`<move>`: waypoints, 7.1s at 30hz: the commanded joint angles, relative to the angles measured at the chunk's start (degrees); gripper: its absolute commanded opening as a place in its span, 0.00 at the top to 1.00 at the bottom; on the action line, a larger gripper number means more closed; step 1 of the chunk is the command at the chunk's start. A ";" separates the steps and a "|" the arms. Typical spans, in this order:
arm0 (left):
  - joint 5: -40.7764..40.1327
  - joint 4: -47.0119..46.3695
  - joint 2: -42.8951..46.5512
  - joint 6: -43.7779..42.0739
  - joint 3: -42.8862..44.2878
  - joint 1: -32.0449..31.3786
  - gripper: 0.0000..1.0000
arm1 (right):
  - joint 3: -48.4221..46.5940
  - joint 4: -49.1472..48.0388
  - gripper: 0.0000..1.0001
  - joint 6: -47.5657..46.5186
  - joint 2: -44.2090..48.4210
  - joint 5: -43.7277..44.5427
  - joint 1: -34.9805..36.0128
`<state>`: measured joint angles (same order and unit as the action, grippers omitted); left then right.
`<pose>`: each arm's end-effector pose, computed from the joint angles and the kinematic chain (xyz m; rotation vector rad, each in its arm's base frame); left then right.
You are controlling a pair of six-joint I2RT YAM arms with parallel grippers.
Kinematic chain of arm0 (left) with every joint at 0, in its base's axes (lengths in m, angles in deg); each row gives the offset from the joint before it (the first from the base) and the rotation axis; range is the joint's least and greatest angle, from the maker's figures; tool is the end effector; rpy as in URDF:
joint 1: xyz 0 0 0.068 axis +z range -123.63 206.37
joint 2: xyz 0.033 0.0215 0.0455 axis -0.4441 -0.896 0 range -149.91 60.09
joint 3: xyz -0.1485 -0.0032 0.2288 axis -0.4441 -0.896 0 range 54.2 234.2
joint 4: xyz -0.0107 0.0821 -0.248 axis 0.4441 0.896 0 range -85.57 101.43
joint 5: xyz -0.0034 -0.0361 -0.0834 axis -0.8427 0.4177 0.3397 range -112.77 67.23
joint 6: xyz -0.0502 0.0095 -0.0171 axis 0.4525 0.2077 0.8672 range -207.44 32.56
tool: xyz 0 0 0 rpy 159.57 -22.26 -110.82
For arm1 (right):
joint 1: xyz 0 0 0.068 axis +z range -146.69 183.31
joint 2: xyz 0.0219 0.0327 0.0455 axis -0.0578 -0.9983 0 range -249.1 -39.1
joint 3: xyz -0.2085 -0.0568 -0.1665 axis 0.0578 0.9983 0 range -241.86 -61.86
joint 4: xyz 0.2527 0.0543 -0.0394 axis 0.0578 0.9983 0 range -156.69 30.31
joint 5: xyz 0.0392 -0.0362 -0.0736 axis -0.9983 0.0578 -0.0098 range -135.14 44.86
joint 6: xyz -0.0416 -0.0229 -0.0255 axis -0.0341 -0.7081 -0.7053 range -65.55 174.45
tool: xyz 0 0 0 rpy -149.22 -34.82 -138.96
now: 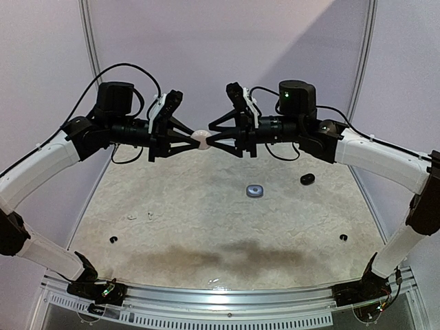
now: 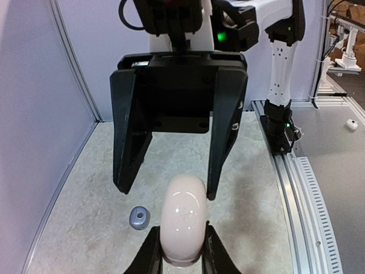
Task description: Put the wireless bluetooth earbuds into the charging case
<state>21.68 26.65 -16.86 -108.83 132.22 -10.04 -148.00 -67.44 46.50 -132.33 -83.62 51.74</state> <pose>0.2243 -0.1963 0.3995 1.3581 1.3800 -0.9224 0.2399 0.3040 0.3952 -1.2687 1.2451 1.0810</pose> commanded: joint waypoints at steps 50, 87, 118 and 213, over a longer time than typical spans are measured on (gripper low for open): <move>3.55 -28.52 1.63 21.21 -11.42 -1.39 0.64 | 3.00 -13.35 1.00 7.68 1.96 -4.17 -1.16; 2.10 -13.42 2.27 -0.01 -7.97 -3.81 1.00 | -4.37 -1.31 0.55 6.90 -2.12 9.11 -0.96; -2.46 -44.50 1.97 35.59 -12.54 -3.06 1.00 | 6.32 -19.61 0.47 21.55 2.10 -1.70 -1.72; -26.83 12.27 7.01 15.13 -15.97 10.00 0.15 | 8.80 -13.73 1.00 16.03 4.52 15.99 -3.57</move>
<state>1.06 28.83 -8.12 -92.20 118.58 -4.57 -138.23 -85.67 62.46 -129.27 -74.64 48.42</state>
